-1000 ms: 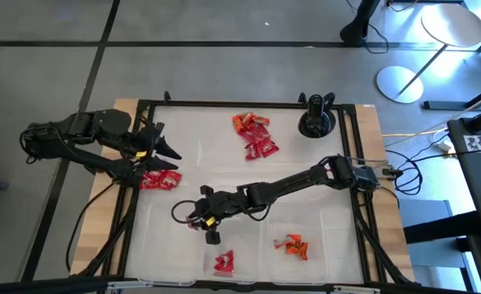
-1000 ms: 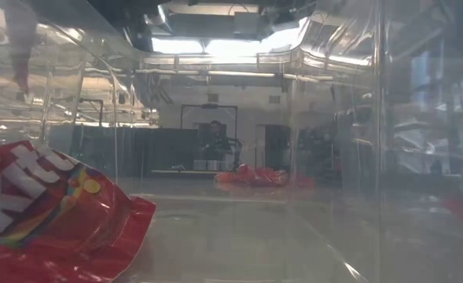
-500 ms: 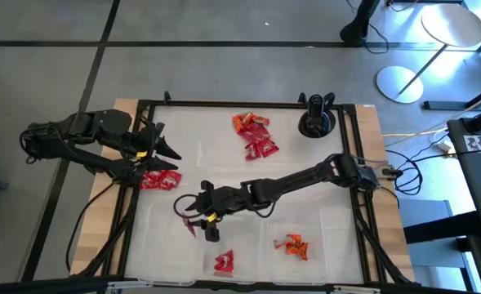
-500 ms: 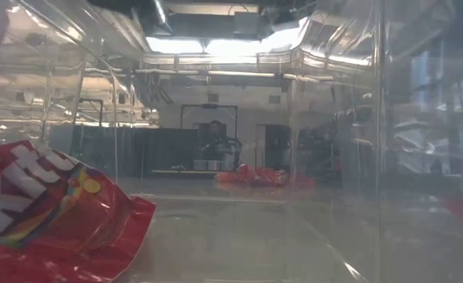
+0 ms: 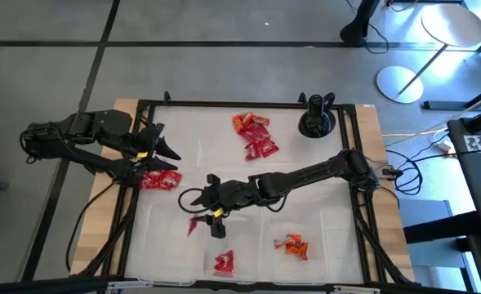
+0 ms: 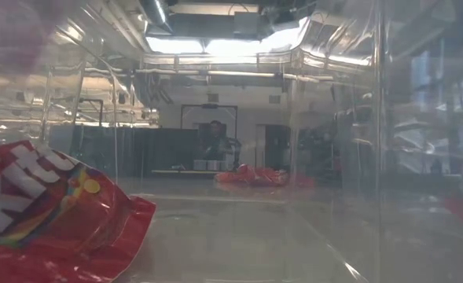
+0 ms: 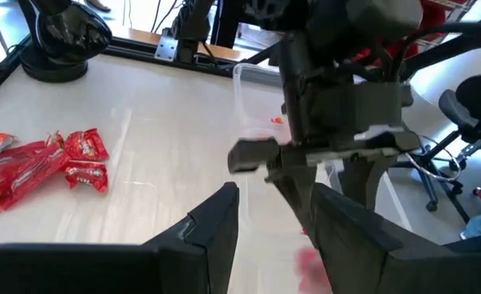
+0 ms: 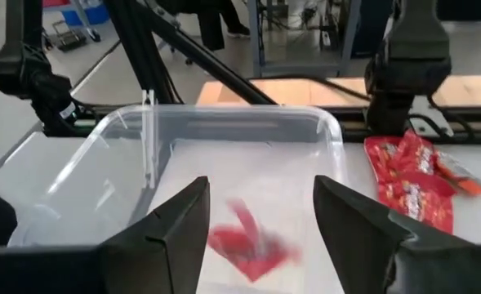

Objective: Sort candy
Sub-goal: Put the light red candy into the left transparent bin, then put the red candy into the middle transparent bin

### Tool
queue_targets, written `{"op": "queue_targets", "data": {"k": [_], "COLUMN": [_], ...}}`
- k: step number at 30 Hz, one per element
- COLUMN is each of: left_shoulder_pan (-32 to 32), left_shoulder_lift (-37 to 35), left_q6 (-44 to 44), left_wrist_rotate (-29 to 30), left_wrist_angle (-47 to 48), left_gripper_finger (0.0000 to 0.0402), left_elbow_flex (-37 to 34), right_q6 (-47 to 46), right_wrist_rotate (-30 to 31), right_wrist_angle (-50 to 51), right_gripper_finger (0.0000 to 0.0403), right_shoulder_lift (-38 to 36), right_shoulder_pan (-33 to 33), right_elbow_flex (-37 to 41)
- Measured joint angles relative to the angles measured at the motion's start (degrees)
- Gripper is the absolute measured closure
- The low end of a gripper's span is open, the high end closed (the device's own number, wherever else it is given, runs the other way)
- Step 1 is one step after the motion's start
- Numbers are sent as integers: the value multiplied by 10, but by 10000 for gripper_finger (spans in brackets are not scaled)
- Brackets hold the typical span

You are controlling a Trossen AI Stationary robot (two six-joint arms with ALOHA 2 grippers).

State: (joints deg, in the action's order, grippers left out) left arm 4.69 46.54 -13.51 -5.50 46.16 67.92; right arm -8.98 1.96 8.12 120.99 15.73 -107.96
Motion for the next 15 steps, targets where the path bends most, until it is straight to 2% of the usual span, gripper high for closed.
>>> {"op": "queue_targets", "data": {"k": [6, 11, 15], "left_shoulder_pan": [0, 0, 0], "left_shoulder_lift": [0, 0, 0], "left_q6": [4, 2, -12], "left_wrist_rotate": [0, 0, 1], "left_wrist_angle": [-1, 0, 0], "left_gripper_finger": [259, 259, 259], "left_elbow_flex": [0, 0, 0], "right_q6": [-11, -13, -64], "right_wrist_rotate": [-19, 38, 46], "right_wrist_angle": [-1, 19, 75], "right_gripper_finger": [187, 187, 194], "right_shoulder_lift": [0, -7, -40], "right_shoulder_pan": [0, 0, -10], "right_elbow_flex": [0, 1, 0]}}
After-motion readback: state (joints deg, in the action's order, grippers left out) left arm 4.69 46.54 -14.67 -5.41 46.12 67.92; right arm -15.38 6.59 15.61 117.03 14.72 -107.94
